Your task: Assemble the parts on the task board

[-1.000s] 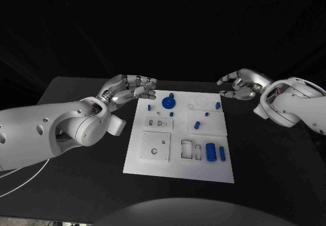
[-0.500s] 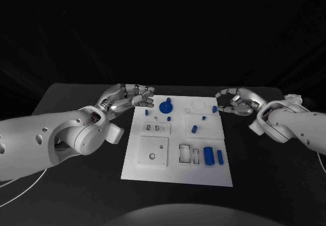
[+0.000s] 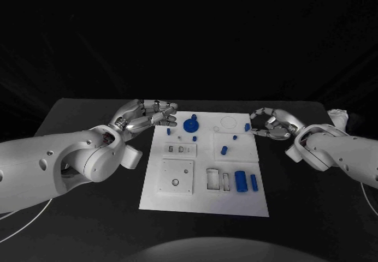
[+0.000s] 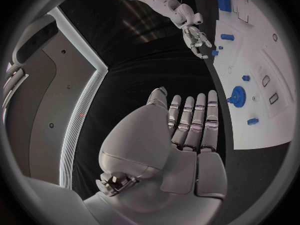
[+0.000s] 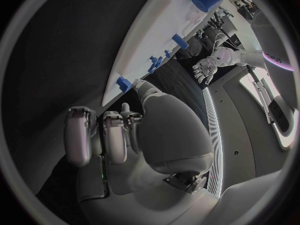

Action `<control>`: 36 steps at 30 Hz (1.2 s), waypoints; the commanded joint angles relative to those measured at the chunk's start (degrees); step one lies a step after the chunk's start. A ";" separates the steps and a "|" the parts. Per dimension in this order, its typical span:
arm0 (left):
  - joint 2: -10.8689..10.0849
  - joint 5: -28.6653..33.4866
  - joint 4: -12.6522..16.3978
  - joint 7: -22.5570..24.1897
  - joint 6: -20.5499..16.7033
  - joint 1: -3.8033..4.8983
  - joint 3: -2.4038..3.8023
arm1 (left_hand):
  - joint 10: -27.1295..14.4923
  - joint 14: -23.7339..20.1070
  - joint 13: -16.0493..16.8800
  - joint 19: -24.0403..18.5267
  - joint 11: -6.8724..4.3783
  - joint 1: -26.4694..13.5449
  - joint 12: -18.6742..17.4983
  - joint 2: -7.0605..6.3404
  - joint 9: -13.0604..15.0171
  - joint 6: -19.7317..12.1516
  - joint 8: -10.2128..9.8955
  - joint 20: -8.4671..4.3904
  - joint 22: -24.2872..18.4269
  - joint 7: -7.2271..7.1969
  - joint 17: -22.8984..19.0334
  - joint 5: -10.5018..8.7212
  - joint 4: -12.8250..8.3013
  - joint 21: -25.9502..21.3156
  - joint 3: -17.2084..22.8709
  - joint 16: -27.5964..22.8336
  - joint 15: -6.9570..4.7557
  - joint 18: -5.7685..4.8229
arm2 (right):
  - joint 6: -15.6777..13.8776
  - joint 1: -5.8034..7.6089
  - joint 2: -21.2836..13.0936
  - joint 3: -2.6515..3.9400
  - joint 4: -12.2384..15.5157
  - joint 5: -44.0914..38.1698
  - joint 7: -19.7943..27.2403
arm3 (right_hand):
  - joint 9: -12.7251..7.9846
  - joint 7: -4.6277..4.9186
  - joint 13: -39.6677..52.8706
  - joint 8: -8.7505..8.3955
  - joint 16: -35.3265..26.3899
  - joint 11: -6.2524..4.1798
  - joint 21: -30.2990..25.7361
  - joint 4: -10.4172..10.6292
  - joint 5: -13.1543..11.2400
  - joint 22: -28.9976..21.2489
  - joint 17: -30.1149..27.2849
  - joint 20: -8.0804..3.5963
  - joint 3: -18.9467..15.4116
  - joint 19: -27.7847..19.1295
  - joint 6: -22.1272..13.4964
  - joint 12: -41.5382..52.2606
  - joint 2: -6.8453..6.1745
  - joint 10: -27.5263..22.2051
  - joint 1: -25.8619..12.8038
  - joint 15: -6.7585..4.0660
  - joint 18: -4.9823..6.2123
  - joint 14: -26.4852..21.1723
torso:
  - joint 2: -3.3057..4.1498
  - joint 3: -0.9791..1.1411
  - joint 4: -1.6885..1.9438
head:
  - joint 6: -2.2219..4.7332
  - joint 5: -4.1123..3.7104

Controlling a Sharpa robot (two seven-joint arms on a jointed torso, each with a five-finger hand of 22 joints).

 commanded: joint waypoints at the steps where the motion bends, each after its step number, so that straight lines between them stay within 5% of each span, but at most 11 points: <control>1: 0.05 0.13 0.10 0.66 1.20 -0.01 0.04 | -0.07 -0.11 -0.05 0.46 0.31 0.04 0.25 0.60 -0.05 -0.07 0.18 -0.02 -0.04 0.35 -0.05 0.35 0.10 -0.07 0.11 0.20 0.44 -0.62 | 1.53 -0.48 0.40 0.00 -0.67 0.84 0.93 | 0.53 0.12 15.06 1.90 0.19 0.37 -0.26 0.48 1.16 12.17 15.07 0.56 -0.08 -0.11 -0.72 0.21 0.03 5.97 0.85 0.41 -0.43 5.98 | 0.02 0.03 0.01 | -0.02 0.01; 11: 0.06 0.13 0.07 0.53 1.34 -0.02 0.04 | -0.07 -0.14 -0.05 0.45 0.37 0.04 0.26 0.66 -0.06 -0.10 0.18 -0.03 -0.04 0.37 -0.07 0.35 0.10 -0.07 0.13 0.22 0.46 -0.63 | 2.21 -1.10 1.27 0.01 -1.59 0.86 0.72 | 0.95 0.19 15.06 4.52 0.19 0.46 -0.32 1.08 2.93 12.14 15.07 0.75 -0.20 -0.24 -0.90 0.21 0.11 5.97 0.81 0.44 -0.41 5.98 | 0.01 0.00 0.01 | -0.18 0.09; 17: 0.05 0.13 0.08 0.48 1.44 -0.02 0.04 | -0.07 -0.14 -0.05 0.45 0.37 0.04 0.26 0.66 -0.06 -0.10 0.18 -0.03 -0.04 0.37 -0.07 0.35 0.10 -0.07 0.13 0.22 0.46 -0.63 | 2.48 -1.16 1.78 0.01 -2.11 1.07 0.41 | -0.10 0.29 15.06 6.14 0.19 0.51 -0.28 1.83 7.99 12.14 15.07 0.86 0.46 -0.26 -0.26 0.21 0.11 5.97 0.88 0.49 -0.40 5.98 | -0.01 0.01 0.03 | -0.38 0.18; 23: 0.02 0.13 0.09 0.39 1.51 -0.02 0.04 | -0.07 -0.15 -0.05 0.45 0.38 0.04 0.27 0.67 -0.06 -0.10 0.18 -0.03 -0.04 0.38 -0.07 0.34 0.10 -0.07 0.13 0.23 0.46 -0.64 | 2.82 -1.27 2.44 0.01 -2.98 1.99 0.17 | -1.82 0.38 15.06 5.61 0.19 0.58 -0.29 2.31 9.97 12.13 15.07 0.92 1.12 -0.32 -0.79 0.21 -0.08 5.97 0.79 0.55 -0.39 5.98 | -0.01 0.02 0.02 | -0.38 0.22; 36: 0.07 0.13 0.07 0.17 1.73 -0.02 0.04 | -0.06 -0.17 -0.06 0.45 0.44 0.04 0.28 0.71 -0.06 -0.12 0.19 -0.03 -0.03 0.39 -0.08 0.33 0.10 -0.07 0.13 0.24 0.47 -0.65 | 3.54 -1.37 3.56 0.02 -3.87 2.40 -0.09 | -4.85 0.54 15.06 4.56 0.19 0.72 -0.51 2.88 10.00 12.04 15.07 1.03 1.92 -0.62 0.60 0.21 -0.21 5.97 0.60 0.68 -0.32 5.98 | -0.01 0.01 0.02 | -0.74 0.18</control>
